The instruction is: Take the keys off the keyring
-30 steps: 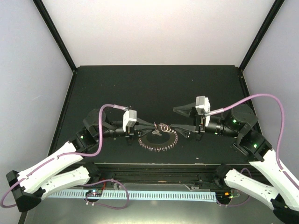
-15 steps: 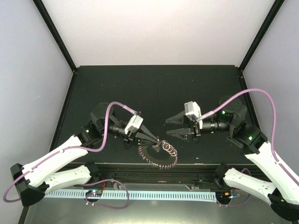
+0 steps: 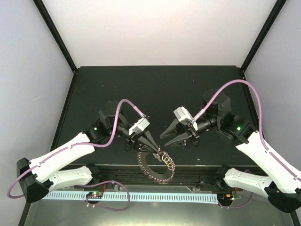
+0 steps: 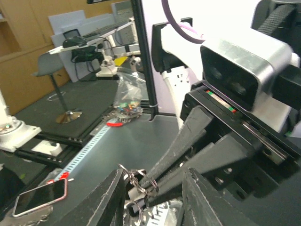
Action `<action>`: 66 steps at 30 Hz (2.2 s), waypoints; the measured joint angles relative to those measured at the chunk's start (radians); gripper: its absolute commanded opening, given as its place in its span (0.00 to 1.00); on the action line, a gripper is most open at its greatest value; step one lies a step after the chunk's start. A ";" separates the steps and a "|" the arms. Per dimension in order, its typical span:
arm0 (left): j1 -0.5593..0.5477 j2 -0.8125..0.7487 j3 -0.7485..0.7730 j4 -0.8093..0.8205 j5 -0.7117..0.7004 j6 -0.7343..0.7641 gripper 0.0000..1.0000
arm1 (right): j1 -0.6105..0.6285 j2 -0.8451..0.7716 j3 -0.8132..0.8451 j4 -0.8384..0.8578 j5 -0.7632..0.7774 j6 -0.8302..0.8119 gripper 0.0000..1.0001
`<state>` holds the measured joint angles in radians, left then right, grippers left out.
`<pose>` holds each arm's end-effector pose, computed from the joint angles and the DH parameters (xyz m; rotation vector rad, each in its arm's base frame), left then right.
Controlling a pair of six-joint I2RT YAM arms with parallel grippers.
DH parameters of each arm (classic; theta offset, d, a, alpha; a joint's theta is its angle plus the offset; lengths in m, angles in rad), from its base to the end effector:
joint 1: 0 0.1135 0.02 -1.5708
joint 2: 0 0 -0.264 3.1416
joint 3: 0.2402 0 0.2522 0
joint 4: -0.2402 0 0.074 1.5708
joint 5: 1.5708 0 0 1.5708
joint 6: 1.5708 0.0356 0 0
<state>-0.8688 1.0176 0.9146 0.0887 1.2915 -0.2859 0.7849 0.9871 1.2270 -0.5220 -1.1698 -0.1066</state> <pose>0.1127 -0.1862 0.3714 1.5581 1.1612 -1.8243 0.1060 0.1523 0.4258 -1.5377 1.2018 1.5279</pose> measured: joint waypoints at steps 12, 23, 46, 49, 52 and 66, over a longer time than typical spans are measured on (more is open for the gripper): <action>-0.022 0.024 0.002 0.017 0.026 -0.025 0.02 | 0.079 0.077 0.058 -0.124 -0.019 -0.094 0.24; -0.024 0.024 0.002 0.018 0.038 -0.027 0.02 | 0.100 0.095 0.061 -0.177 -0.011 -0.135 0.11; -0.029 0.034 0.013 0.041 0.048 -0.049 0.02 | 0.111 0.069 0.053 -0.154 -0.030 -0.142 0.14; -0.029 0.037 0.013 0.041 0.049 -0.049 0.02 | 0.118 0.074 0.053 -0.156 -0.030 -0.143 0.13; -0.029 0.037 0.013 0.040 0.048 -0.049 0.02 | 0.123 0.080 0.053 -0.158 -0.029 -0.147 0.08; -0.026 0.035 0.014 0.034 0.021 -0.034 0.64 | 0.131 -0.002 -0.029 -0.059 0.079 -0.091 0.01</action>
<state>-0.8951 1.0531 0.9283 0.1230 1.3125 -0.3195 0.9157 0.9848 1.1980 -0.5812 -1.0904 -0.1978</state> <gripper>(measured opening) 0.438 0.015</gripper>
